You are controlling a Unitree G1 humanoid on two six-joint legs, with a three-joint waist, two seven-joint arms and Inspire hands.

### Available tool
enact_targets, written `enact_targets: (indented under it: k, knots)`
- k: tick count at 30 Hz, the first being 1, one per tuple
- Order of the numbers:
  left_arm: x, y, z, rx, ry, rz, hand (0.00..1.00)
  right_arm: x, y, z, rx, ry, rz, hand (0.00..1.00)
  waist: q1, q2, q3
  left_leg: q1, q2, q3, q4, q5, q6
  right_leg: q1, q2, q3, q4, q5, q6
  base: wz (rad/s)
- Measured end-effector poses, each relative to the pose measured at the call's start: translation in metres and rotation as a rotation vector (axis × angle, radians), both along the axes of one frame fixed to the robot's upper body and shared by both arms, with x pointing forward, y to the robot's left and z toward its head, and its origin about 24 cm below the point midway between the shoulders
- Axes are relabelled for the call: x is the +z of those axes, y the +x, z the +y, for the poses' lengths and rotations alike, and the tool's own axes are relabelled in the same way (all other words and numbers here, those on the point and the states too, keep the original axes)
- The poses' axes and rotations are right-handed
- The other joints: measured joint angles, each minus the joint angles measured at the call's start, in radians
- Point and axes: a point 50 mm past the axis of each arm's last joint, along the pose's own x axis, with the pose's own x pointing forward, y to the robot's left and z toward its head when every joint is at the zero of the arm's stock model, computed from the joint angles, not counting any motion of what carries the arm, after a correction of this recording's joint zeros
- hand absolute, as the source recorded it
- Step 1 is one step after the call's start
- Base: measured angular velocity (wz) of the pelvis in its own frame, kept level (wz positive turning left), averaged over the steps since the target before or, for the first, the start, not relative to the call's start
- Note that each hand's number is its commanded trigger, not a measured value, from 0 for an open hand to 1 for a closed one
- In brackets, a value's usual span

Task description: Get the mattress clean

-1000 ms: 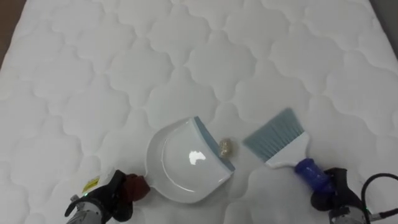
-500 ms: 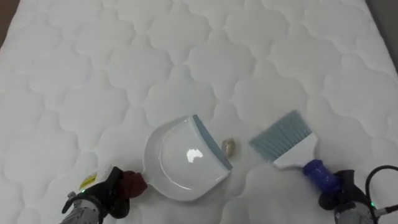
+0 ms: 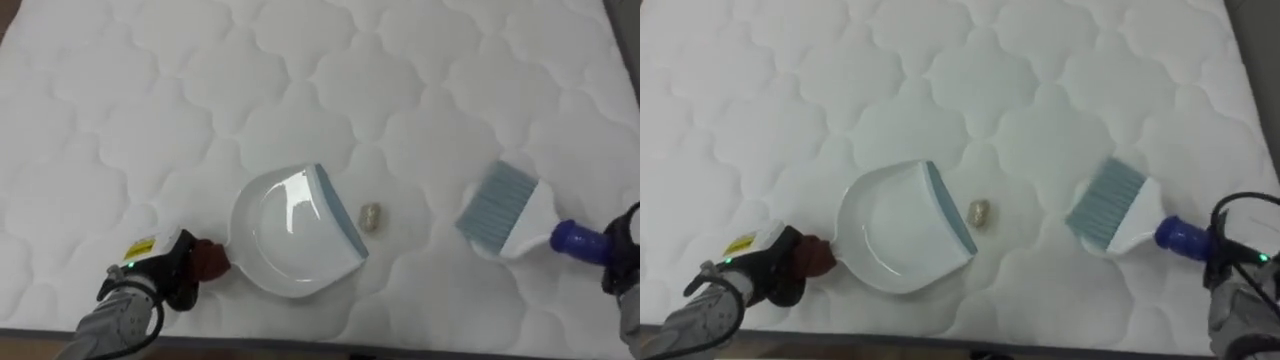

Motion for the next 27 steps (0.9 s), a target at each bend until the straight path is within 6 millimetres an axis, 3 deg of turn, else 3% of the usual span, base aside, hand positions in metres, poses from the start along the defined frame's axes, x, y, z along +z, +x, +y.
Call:
enact_targets:
  k: [2, 6, 16, 27]
  knots:
    - [0.007, 0.008, 0.001, -0.011, 0.008, -0.027, 1.00, 0.014, 0.009, -0.005, 0.068, -0.096, 0.019, 1.00, 0.005, -0.011, 0.0054, -0.014, 0.001, -0.003, 0.009, 0.000, 0.000, -0.010, 0.001, -0.002, -0.003, 0.002, -0.003, 0.09]
    - [0.013, 0.017, 0.001, -0.038, 0.048, -0.049, 1.00, 0.031, 0.023, -0.005, 0.194, -0.248, 0.053, 1.00, 0.028, -0.032, 0.0052, -0.029, 0.007, 0.000, 0.011, -0.001, -0.001, -0.025, 0.008, 0.000, -0.007, 0.015, -0.011, -0.01]
    - [0.020, 0.030, -0.001, -0.076, 0.069, -0.061, 1.00, 0.047, 0.046, 0.011, 0.392, -0.489, 0.125, 1.00, 0.061, -0.044, 0.0075, -0.045, 0.021, 0.001, 0.016, -0.004, -0.006, -0.023, 0.027, -0.004, -0.045, 0.049, -0.020, -0.04]
    - [0.027, 0.035, 0.002, -0.094, 0.077, -0.081, 1.00, 0.061, 0.068, 0.036, 0.466, -0.479, 0.038, 1.00, 0.060, -0.055, 0.0103, -0.083, 0.030, -0.008, 0.041, -0.009, -0.008, -0.039, 0.036, -0.007, -0.061, 0.064, -0.021, 0.01]
